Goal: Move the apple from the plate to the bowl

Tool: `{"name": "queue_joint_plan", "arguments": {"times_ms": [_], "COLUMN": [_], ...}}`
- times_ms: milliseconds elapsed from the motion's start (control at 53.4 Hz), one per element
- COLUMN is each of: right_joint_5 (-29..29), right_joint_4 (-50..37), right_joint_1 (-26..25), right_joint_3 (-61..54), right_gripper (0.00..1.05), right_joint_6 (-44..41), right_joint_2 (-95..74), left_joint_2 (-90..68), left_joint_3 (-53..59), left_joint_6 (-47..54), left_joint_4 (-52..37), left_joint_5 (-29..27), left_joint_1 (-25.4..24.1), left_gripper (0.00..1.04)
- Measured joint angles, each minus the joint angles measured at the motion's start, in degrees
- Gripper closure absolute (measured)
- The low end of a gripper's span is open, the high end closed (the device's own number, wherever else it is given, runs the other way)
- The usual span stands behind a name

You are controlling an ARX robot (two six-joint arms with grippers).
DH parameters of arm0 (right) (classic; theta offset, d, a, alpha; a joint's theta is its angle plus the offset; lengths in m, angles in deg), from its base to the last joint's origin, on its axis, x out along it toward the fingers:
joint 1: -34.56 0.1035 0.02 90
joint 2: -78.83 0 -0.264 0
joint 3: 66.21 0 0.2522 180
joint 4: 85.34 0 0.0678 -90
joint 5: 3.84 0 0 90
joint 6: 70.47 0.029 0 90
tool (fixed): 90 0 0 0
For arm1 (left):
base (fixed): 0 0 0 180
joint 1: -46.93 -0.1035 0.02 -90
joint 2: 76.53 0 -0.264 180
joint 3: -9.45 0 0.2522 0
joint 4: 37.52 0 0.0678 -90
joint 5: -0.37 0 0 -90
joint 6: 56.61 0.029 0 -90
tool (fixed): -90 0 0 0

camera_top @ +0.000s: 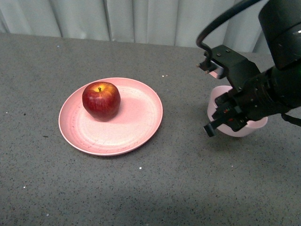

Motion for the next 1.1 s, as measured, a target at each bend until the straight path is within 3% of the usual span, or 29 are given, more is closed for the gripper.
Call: {"name": "queue_joint_plan", "arguments": {"times_ms": [430, 767, 898, 1104], "right_joint_5": [-2.34, -1.95, -2.54, -4.26], "right_joint_4": [0.44, -1.2, -2.29, -9.01], "right_joint_1": [7.61, 8.13, 7.67, 5.88], "right_joint_3": [5.99, 6.54, 6.51, 2.47], "right_gripper": [1.04, 1.04, 0.86, 0.48], "right_joint_6": [2.16, 2.51, 3.19, 6.16], "right_joint_2": [-5.81, -7.28, -7.41, -4.68], "left_joint_2": [0.0, 0.0, 0.0, 0.0], "left_joint_3": [0.0, 0.0, 0.0, 0.0], "left_joint_6": [0.0, 0.0, 0.0, 0.0], "left_joint_4": [0.0, 0.0, 0.0, 0.0], "left_joint_5": [0.0, 0.0, 0.0, 0.0], "left_joint_1": [0.0, 0.0, 0.0, 0.0], "left_gripper": [0.07, 0.07, 0.07, 0.07]}}
